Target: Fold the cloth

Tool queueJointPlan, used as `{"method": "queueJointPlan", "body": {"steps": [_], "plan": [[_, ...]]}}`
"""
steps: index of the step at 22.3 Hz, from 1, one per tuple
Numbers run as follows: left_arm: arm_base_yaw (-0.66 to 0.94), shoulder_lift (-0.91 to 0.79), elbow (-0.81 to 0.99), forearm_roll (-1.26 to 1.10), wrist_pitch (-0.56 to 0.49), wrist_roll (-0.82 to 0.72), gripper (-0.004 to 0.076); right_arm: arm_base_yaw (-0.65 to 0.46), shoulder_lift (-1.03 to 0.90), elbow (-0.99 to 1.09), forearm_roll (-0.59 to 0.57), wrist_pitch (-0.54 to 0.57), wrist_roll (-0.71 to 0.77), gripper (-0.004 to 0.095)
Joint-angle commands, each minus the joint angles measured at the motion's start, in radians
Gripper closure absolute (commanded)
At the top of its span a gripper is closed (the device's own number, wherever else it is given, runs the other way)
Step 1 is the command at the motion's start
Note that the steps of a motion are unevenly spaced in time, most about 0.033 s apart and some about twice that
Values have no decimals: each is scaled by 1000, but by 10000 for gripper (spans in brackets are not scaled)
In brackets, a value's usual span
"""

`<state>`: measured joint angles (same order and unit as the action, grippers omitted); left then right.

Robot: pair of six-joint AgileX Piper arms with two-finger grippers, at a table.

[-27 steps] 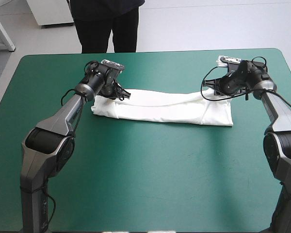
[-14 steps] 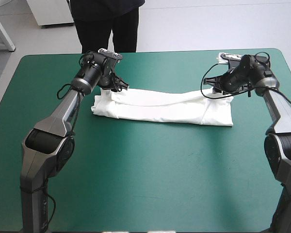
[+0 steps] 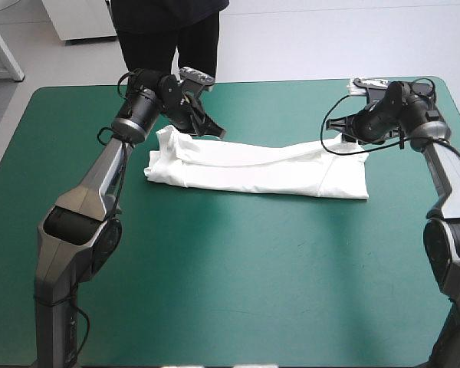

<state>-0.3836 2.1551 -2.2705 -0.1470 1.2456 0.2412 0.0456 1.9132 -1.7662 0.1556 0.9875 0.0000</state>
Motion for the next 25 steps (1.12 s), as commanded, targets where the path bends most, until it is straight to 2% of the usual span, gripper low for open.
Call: {"method": "queueJointPlan", "body": {"steps": [1,9,21,25], "plan": [[-72,-64,-40,-125,-12,61,746,-12,-72,-32,-4,-24,0,516],[-192,38,-38,-100,-16,59,746,-12,-78,-32,-4,-23,0,516],[-192,174,-38,-46,-41,24,746,-16,-84,-32,2,-1,12,516],[-192,176,-38,-58,-41,24,746,-65,-106,-29,79,25,0,516]]}}
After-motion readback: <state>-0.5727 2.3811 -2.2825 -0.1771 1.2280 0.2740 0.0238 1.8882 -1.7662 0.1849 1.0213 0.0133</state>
